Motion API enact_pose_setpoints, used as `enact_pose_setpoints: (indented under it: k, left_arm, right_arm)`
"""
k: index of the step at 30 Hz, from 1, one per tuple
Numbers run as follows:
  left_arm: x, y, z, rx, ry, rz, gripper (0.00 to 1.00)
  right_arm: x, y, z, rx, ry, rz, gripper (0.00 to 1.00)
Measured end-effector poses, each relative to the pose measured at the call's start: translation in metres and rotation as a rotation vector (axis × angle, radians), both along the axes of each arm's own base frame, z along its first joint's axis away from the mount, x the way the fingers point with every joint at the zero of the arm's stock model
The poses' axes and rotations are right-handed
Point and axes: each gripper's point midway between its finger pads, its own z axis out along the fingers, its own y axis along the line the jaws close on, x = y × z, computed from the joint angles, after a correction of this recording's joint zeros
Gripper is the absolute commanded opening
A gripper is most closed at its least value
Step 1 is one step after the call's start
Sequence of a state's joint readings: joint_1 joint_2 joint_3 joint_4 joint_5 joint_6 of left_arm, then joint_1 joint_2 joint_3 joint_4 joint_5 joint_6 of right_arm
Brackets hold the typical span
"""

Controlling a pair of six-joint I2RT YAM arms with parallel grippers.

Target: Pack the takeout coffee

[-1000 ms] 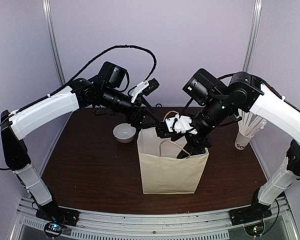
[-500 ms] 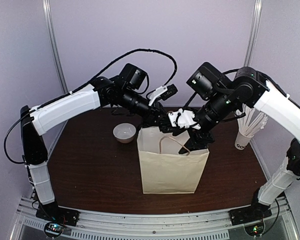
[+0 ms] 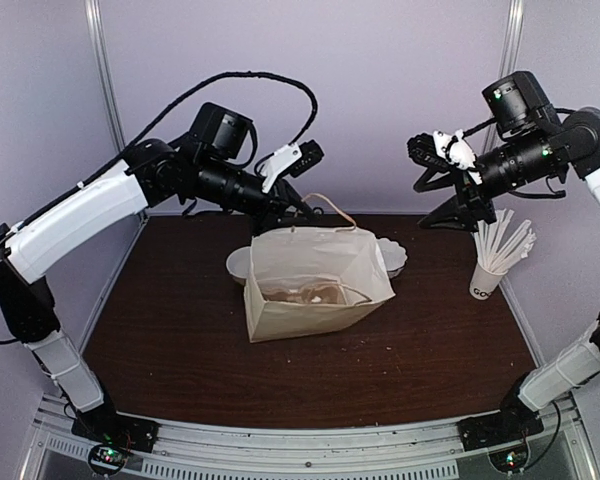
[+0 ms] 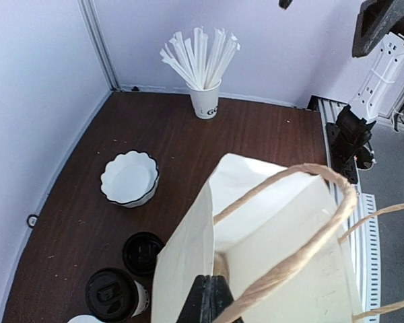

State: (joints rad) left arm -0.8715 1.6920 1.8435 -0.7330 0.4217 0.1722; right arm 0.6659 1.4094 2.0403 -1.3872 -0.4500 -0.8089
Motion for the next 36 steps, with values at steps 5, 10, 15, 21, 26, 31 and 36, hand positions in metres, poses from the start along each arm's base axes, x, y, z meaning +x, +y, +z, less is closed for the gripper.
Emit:
enact_pose_setpoints:
  k: [5,10,15,21,26,31,36]
  left_arm:
    - [-0.004,0.011,0.008,-0.008,-0.042,0.017,0.0]
    - [-0.023,0.011,-0.066,0.127,0.039,-0.004,0.0]
    - [-0.056,0.015,-0.084,0.168,0.038,-0.039,0.0]
    - [-0.093,0.027,-0.054,0.079,-0.014,-0.062,0.0]
    - [-0.098,0.034,-0.062,0.069,0.002,-0.037,0.0]
    - [-0.097,0.036,-0.074,0.082,0.019,-0.02,0.0]
    - [-0.094,0.035,-0.061,0.048,0.007,-0.001,0.0]
  right_arm:
    - [0.002,-0.004,-0.025,-0.019,0.071,-0.01,0.65]
    - [0.011,-0.002,-0.069,-0.063,0.182,-0.036,0.65]
    - [0.012,-0.001,-0.074,-0.055,0.195,-0.035,0.65]
    - [0.013,0.002,-0.076,-0.047,0.205,-0.027,0.65]
    - [0.017,0.008,-0.081,-0.045,0.226,-0.02,0.65]
    - [0.019,0.011,-0.086,-0.046,0.25,-0.019,0.65]
    - [0.022,0.012,-0.085,-0.036,0.25,-0.03,0.64]
